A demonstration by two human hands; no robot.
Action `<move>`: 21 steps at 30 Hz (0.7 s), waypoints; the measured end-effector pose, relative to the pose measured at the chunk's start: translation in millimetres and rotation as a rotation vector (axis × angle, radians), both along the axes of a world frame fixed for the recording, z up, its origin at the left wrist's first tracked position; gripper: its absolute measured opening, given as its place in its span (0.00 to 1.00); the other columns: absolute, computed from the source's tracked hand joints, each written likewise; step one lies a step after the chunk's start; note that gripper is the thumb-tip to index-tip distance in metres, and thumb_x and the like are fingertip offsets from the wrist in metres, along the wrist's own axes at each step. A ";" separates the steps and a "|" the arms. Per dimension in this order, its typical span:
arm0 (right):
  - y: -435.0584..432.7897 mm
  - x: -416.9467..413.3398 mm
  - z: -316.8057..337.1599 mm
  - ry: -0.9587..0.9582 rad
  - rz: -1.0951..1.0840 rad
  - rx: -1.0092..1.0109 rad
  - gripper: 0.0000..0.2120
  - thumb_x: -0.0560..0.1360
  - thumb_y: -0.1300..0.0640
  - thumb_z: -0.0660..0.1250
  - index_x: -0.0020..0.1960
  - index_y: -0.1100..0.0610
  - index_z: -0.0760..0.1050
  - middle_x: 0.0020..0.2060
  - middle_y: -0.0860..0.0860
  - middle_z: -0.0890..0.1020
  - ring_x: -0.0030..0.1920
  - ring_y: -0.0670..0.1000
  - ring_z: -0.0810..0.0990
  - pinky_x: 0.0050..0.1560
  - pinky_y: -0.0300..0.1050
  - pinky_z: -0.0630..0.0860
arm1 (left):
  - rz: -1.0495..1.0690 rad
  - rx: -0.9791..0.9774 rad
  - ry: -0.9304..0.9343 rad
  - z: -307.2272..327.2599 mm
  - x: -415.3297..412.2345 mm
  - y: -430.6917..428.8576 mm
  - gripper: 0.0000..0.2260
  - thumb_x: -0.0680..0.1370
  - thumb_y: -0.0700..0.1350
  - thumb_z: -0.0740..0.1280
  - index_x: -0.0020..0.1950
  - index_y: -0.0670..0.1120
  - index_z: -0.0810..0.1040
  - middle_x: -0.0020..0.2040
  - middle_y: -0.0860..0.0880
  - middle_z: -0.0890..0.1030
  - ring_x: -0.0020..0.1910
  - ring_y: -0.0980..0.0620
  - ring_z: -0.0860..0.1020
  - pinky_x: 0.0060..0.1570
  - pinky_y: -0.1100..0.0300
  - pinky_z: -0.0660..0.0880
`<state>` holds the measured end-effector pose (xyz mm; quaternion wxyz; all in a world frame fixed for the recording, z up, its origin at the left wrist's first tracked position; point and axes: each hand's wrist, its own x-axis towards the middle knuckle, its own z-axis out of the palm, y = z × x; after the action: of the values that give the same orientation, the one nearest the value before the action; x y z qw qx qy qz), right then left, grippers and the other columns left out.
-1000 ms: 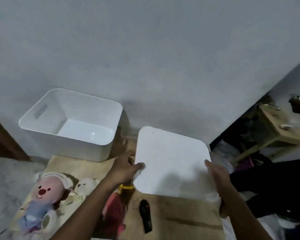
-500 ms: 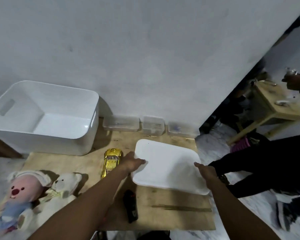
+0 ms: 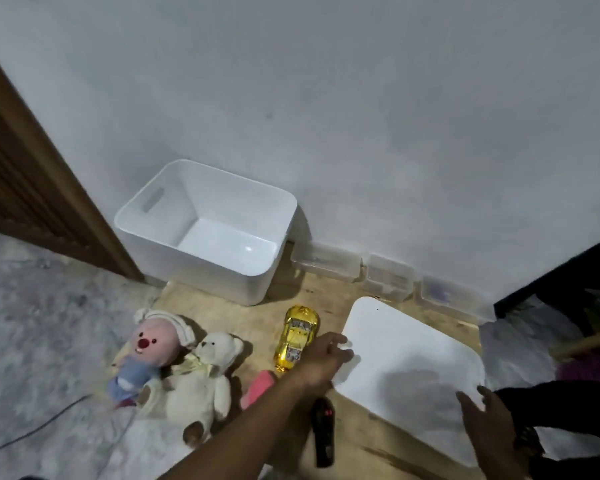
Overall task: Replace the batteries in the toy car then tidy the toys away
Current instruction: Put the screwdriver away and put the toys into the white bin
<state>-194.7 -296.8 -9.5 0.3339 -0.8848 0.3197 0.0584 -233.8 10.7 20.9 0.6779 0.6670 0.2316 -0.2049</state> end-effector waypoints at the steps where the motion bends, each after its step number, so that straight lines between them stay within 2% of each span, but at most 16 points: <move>1: 19.5 -7.4 2.5 -0.065 0.051 -0.021 0.26 0.72 0.46 0.72 0.63 0.61 0.77 0.62 0.65 0.78 0.61 0.66 0.76 0.63 0.62 0.72 | 0.032 -0.076 -0.008 4.2 -13.9 9.0 0.11 0.76 0.46 0.72 0.57 0.51 0.80 0.54 0.47 0.81 0.48 0.49 0.81 0.43 0.54 0.80; 3: 63.8 -24.1 14.5 -0.128 0.172 -0.014 0.17 0.73 0.54 0.74 0.59 0.59 0.79 0.58 0.61 0.80 0.58 0.63 0.78 0.62 0.59 0.72 | 0.107 -0.150 -0.067 14.9 -44.5 32.8 0.09 0.74 0.43 0.73 0.53 0.48 0.82 0.45 0.49 0.82 0.36 0.54 0.80 0.36 0.59 0.76; 4: 86.6 -30.7 20.3 -0.129 0.239 0.014 0.14 0.72 0.59 0.75 0.58 0.58 0.80 0.55 0.59 0.82 0.56 0.61 0.79 0.61 0.55 0.72 | 0.127 -0.122 -0.101 21.1 -59.4 48.3 0.08 0.74 0.41 0.72 0.52 0.48 0.83 0.41 0.52 0.82 0.34 0.57 0.80 0.35 0.62 0.75; 6: 129.5 -46.9 29.7 -0.101 0.412 0.091 0.12 0.73 0.61 0.75 0.55 0.56 0.81 0.51 0.54 0.83 0.50 0.54 0.81 0.54 0.46 0.74 | 0.146 -0.040 -0.142 26.5 -84.9 81.9 0.08 0.77 0.39 0.70 0.53 0.51 0.83 0.42 0.54 0.85 0.38 0.57 0.83 0.38 0.64 0.78; 9: 191.9 -66.4 31.5 -0.058 0.719 0.170 0.08 0.74 0.62 0.74 0.52 0.54 0.82 0.48 0.49 0.85 0.43 0.45 0.82 0.40 0.30 0.74 | 0.204 0.219 -0.233 26.6 -114.8 137.8 0.10 0.78 0.41 0.68 0.56 0.55 0.82 0.48 0.53 0.85 0.45 0.57 0.83 0.47 0.60 0.80; 10: 211.3 -72.4 30.4 -0.065 0.817 0.157 0.08 0.74 0.62 0.74 0.51 0.53 0.82 0.48 0.47 0.85 0.43 0.44 0.82 0.39 0.27 0.74 | 0.247 0.286 -0.265 27.3 -120.4 153.9 0.10 0.79 0.42 0.69 0.56 0.55 0.82 0.49 0.53 0.84 0.46 0.59 0.82 0.47 0.62 0.79; 12: 252.6 -83.9 29.0 -0.136 1.005 0.140 0.13 0.72 0.62 0.75 0.52 0.48 0.81 0.48 0.42 0.84 0.45 0.43 0.83 0.45 0.23 0.72 | 0.361 0.413 -0.305 31.1 -131.7 186.2 0.09 0.79 0.42 0.69 0.56 0.54 0.82 0.50 0.54 0.84 0.45 0.61 0.81 0.46 0.63 0.79; 14: 292.9 -92.1 31.6 -0.117 1.094 0.244 0.17 0.72 0.62 0.75 0.53 0.42 0.78 0.51 0.43 0.83 0.47 0.41 0.82 0.46 0.27 0.75 | 0.458 0.570 -0.327 28.7 -138.5 216.5 0.09 0.77 0.45 0.70 0.57 0.53 0.81 0.52 0.53 0.83 0.47 0.57 0.81 0.50 0.55 0.80; 16: 328.8 -96.3 30.5 -0.029 1.117 0.323 0.17 0.72 0.53 0.75 0.58 0.41 0.75 0.55 0.45 0.80 0.50 0.42 0.81 0.49 0.36 0.78 | 0.416 0.803 -0.242 17.1 -137.7 241.5 0.19 0.73 0.54 0.70 0.64 0.55 0.77 0.63 0.50 0.79 0.59 0.50 0.78 0.58 0.47 0.78; 17: 346.0 -96.6 26.0 -0.016 1.147 0.256 0.21 0.71 0.44 0.74 0.62 0.43 0.74 0.57 0.46 0.78 0.53 0.45 0.80 0.52 0.42 0.79 | 0.341 0.899 -0.132 8.4 -136.0 251.4 0.26 0.71 0.59 0.70 0.69 0.57 0.73 0.69 0.49 0.75 0.65 0.46 0.74 0.63 0.43 0.74; 19: 373.5 -100.8 14.6 0.048 1.210 0.069 0.37 0.64 0.27 0.67 0.68 0.42 0.67 0.61 0.48 0.74 0.60 0.52 0.76 0.59 0.52 0.77 | 0.141 0.977 0.082 -14.4 -134.6 262.4 0.39 0.68 0.65 0.71 0.76 0.59 0.61 0.77 0.48 0.64 0.72 0.42 0.67 0.68 0.38 0.68; 21: 392.2 -106.1 3.8 0.091 1.223 -0.040 0.45 0.60 0.22 0.64 0.71 0.42 0.60 0.65 0.51 0.68 0.66 0.56 0.70 0.61 0.56 0.75 | 0.014 0.991 0.111 -42.5 -138.4 261.5 0.47 0.68 0.66 0.72 0.79 0.60 0.49 0.81 0.46 0.54 0.74 0.38 0.65 0.66 0.36 0.68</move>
<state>-300.8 95.4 -5.7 0.2094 -0.9106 -0.2313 0.2711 -372.2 272.2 -21.6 0.2674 0.8955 0.3411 -0.1008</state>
